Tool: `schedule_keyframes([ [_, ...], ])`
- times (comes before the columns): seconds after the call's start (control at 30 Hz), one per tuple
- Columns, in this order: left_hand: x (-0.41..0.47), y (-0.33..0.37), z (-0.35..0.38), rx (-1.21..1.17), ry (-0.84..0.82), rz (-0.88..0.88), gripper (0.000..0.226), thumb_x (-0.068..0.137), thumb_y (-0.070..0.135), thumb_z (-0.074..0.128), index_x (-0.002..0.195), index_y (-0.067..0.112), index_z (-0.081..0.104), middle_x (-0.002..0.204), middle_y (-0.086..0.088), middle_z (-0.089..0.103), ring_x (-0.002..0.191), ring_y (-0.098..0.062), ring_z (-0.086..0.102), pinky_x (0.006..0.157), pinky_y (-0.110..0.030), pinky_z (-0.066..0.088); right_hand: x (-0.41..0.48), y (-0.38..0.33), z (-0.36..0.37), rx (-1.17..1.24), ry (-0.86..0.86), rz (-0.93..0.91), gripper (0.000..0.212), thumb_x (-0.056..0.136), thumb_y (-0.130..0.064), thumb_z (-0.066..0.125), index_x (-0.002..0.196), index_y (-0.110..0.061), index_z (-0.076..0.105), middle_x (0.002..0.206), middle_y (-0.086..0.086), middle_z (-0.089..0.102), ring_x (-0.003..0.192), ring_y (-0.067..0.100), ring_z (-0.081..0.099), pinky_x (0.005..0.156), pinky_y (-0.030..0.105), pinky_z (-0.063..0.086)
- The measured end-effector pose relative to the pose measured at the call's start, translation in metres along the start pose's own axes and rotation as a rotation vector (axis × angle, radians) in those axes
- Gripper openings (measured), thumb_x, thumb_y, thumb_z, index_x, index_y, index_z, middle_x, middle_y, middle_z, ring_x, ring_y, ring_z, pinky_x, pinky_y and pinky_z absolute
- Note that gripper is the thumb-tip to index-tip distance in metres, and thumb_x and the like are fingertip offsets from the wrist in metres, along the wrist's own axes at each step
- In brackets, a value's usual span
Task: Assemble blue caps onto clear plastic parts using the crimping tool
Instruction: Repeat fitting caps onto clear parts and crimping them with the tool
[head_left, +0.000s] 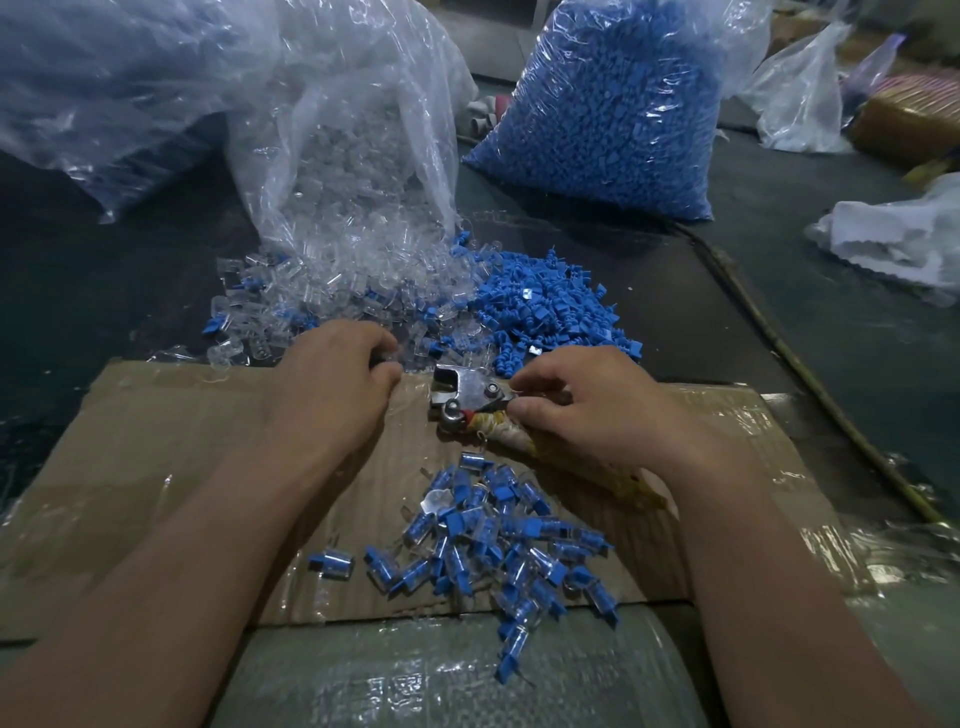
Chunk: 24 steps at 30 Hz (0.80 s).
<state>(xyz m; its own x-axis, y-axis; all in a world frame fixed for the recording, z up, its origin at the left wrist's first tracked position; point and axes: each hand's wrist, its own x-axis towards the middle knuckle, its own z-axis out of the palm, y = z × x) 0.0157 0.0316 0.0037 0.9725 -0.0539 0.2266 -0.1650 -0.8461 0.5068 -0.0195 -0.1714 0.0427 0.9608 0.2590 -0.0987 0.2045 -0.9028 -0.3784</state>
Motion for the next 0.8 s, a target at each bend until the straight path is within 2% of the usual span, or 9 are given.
schedule_keyframes([
  [0.07, 0.0, -0.001, 0.0, -0.037, 0.035, 0.015, 0.016, 0.086, 0.028, 0.063, 0.096, 0.017, 0.07, 0.096, -0.003, 0.067, 0.083, -0.014, 0.051, 0.078, -0.029, 0.036, 0.001, 0.002, 0.001, -0.002, 0.053, 0.009, 0.024, 0.088, -0.039, 0.055, 0.104, -0.024, 0.065, 0.087, -0.015, 0.056, 0.083, 0.005, 0.052, 0.074, 0.025, 0.041],
  [0.17, -0.002, 0.002, -0.002, -0.155, 0.07, 0.003, 0.013, 0.086, 0.026, 0.062, 0.086, 0.015, 0.069, 0.078, 0.006, 0.059, 0.073, -0.006, 0.049, 0.077, -0.024, 0.034, 0.005, 0.008, 0.002, 0.017, 0.232, 0.065, 0.017, 0.089, -0.032, 0.055, 0.096, -0.023, 0.067, 0.074, -0.021, 0.05, 0.071, -0.004, 0.048, 0.062, 0.017, 0.035],
  [0.27, -0.005, 0.01, -0.008, -0.371, 0.041, -0.065, 0.011, 0.086, 0.022, 0.062, 0.075, 0.019, 0.062, 0.069, 0.008, 0.059, 0.067, -0.004, 0.057, 0.067, -0.021, 0.045, 0.008, 0.014, 0.002, 0.018, 0.35, 0.131, 0.015, 0.09, -0.027, 0.055, 0.094, -0.021, 0.068, 0.075, -0.017, 0.052, 0.068, -0.002, 0.046, 0.06, 0.019, 0.033],
  [0.33, -0.008, 0.015, -0.012, -0.519, 0.0, -0.111, 0.014, 0.086, 0.018, 0.061, 0.072, 0.02, 0.059, 0.067, 0.001, 0.061, 0.057, -0.004, 0.061, 0.054, -0.019, 0.049, 0.011, 0.016, 0.004, 0.008, 0.355, 0.135, 0.015, 0.09, -0.024, 0.055, 0.098, -0.019, 0.068, 0.081, -0.013, 0.053, 0.073, 0.002, 0.046, 0.066, 0.02, 0.033],
  [0.4, -0.011, 0.02, -0.015, -0.668, -0.054, -0.161, 0.014, 0.088, 0.013, 0.058, 0.074, 0.017, 0.057, 0.064, -0.003, 0.06, 0.046, 0.001, 0.058, 0.04, -0.011, 0.042, 0.014, 0.013, 0.007, 0.015, 0.323, 0.104, 0.018, 0.09, -0.022, 0.056, 0.104, -0.018, 0.067, 0.086, -0.01, 0.053, 0.076, 0.001, 0.045, 0.068, 0.018, 0.033],
  [0.53, -0.016, 0.027, -0.019, -0.828, -0.15, -0.203, 0.011, 0.087, 0.009, 0.056, 0.076, 0.012, 0.057, 0.058, 0.0, 0.06, 0.042, -0.002, 0.055, 0.041, -0.013, 0.045, 0.024, 0.006, 0.016, -0.016, 0.229, 0.095, 0.032, 0.091, -0.031, 0.053, 0.122, -0.024, 0.057, 0.106, -0.003, 0.054, 0.095, 0.011, 0.048, 0.083, 0.025, 0.038],
  [0.6, -0.017, 0.029, -0.021, -0.894, -0.185, -0.206, 0.013, 0.086, 0.007, 0.056, 0.073, 0.009, 0.057, 0.05, 0.0, 0.06, 0.04, -0.005, 0.055, 0.04, -0.015, 0.045, 0.028, 0.005, 0.019, -0.047, 0.211, 0.116, 0.037, 0.091, -0.034, 0.051, 0.127, -0.024, 0.053, 0.106, -0.001, 0.052, 0.099, 0.014, 0.047, 0.086, 0.029, 0.036],
  [0.7, -0.019, 0.032, -0.022, -0.937, -0.206, -0.208, 0.016, 0.086, 0.004, 0.057, 0.07, 0.007, 0.056, 0.046, 0.0, 0.06, 0.038, -0.009, 0.054, 0.038, -0.017, 0.045, 0.031, 0.005, 0.021, -0.057, 0.219, 0.113, 0.032, 0.091, -0.035, 0.052, 0.12, -0.023, 0.059, 0.093, -0.004, 0.047, 0.088, 0.011, 0.042, 0.078, 0.027, 0.034],
  [0.8, -0.019, 0.032, -0.023, -0.949, -0.214, -0.217, 0.013, 0.085, 0.001, 0.057, 0.073, 0.006, 0.055, 0.047, -0.002, 0.06, 0.037, -0.011, 0.054, 0.037, -0.018, 0.045, 0.031, 0.007, 0.021, -0.026, 0.256, 0.126, 0.025, 0.087, -0.035, 0.058, 0.106, -0.022, 0.066, 0.089, -0.008, 0.052, 0.082, 0.007, 0.045, 0.073, 0.025, 0.037],
])
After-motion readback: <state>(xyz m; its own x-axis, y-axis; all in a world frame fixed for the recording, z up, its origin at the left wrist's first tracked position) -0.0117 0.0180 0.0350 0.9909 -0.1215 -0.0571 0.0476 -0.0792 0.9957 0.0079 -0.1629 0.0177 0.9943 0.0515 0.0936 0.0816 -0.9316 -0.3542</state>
